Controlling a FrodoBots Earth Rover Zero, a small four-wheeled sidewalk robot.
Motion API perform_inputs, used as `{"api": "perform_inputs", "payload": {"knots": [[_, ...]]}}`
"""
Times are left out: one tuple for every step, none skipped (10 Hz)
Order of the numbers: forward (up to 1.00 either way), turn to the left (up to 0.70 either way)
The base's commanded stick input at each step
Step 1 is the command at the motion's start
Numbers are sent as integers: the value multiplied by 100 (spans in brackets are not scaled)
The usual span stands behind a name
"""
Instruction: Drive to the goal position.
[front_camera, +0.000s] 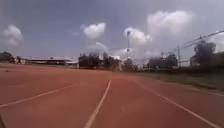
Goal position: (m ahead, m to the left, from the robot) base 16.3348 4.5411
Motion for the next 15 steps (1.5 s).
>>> {"api": "perform_inputs", "payload": {"knots": [[70, 0], [70, 0], [70, 0], [70, 0], [70, 0], [70, 0], [70, 0], [70, 0], [70, 0], [70, 0], [70, 0], [70, 0], [70, 0], [70, 0], [70, 0]]}}
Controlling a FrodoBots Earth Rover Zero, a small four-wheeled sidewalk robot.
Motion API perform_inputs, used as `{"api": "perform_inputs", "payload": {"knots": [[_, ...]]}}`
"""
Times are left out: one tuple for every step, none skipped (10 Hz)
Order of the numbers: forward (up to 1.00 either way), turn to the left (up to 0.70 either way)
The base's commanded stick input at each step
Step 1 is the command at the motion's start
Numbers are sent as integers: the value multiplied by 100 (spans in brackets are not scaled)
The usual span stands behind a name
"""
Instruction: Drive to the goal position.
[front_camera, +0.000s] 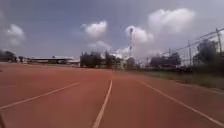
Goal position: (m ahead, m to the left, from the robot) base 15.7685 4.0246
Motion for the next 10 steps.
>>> {"api": "perform_inputs", "payload": {"knots": [[70, 0], [70, 0], [70, 0], [70, 0], [70, 0], [70, 0], [70, 0], [70, 0], [70, 0], [70, 0]]}}
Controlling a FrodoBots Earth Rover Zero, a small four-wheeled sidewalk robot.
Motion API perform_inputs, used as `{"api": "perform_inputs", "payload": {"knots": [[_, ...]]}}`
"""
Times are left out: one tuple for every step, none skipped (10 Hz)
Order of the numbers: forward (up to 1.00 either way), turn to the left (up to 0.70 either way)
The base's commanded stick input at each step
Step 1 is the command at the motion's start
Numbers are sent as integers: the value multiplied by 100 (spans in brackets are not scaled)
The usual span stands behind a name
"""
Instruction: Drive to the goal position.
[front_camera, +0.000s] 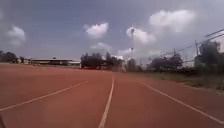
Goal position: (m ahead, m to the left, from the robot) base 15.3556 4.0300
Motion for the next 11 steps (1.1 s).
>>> {"api": "perform_inputs", "payload": {"knots": [[70, 0], [70, 0], [70, 0], [70, 0], [70, 0], [70, 0], [70, 0], [70, 0], [70, 0], [70, 0], [70, 0]]}}
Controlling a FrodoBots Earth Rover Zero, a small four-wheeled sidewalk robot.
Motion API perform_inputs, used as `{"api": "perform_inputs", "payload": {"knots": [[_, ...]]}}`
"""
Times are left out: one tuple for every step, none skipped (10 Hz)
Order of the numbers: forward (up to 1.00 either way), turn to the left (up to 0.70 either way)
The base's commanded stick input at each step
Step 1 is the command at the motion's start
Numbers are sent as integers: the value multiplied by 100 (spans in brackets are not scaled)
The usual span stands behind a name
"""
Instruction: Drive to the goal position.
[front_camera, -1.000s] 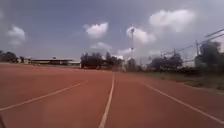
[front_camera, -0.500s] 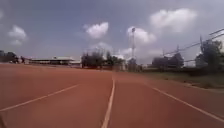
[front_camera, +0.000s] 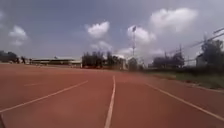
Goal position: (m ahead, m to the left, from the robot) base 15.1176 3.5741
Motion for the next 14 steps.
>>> {"api": "perform_inputs", "payload": {"knots": [[70, 0], [70, 0], [70, 0], [70, 0], [70, 0], [70, 0], [70, 0], [70, 0], [70, 0], [70, 0], [70, 0], [70, 0], [70, 0], [70, 0]]}}
